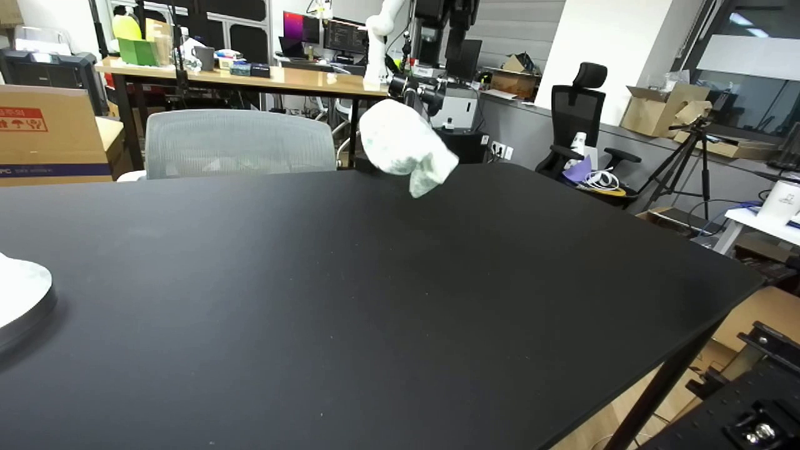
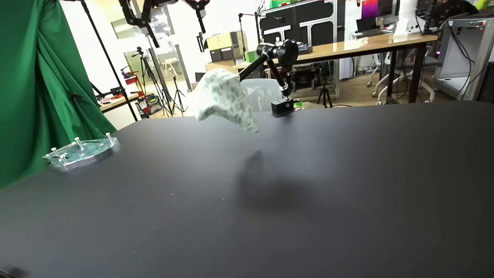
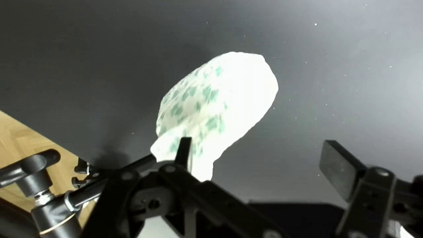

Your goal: Hang the white cloth on the black stand

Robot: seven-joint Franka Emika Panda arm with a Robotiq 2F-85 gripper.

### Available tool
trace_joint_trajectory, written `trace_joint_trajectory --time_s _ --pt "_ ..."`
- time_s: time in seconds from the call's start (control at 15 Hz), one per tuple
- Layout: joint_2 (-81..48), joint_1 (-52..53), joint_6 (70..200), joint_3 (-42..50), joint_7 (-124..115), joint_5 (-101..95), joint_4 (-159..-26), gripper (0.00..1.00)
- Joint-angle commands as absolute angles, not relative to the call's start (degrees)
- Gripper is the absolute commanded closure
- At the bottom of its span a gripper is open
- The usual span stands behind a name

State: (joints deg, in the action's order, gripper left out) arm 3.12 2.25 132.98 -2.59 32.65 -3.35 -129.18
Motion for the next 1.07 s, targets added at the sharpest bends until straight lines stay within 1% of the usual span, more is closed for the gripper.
trace_joint_trajectory --time_s 0.0,0.4,0.8,0.87,1.0 --pt "8.2 3.4 131.9 -2.6 34.2 -3.4 -130.4 0.0" --pt "13.6 5.2 129.6 -2.1 39.3 -4.5 -135.5 0.0" --pt "14.3 4.5 135.9 -1.3 37.5 -7.0 -146.1 0.0" --pt "12.9 5.1 134.3 -1.5 38.2 -6.3 -142.2 0.0" --pt "12.6 5.1 135.0 -1.3 38.4 -6.3 -143.5 0.0"
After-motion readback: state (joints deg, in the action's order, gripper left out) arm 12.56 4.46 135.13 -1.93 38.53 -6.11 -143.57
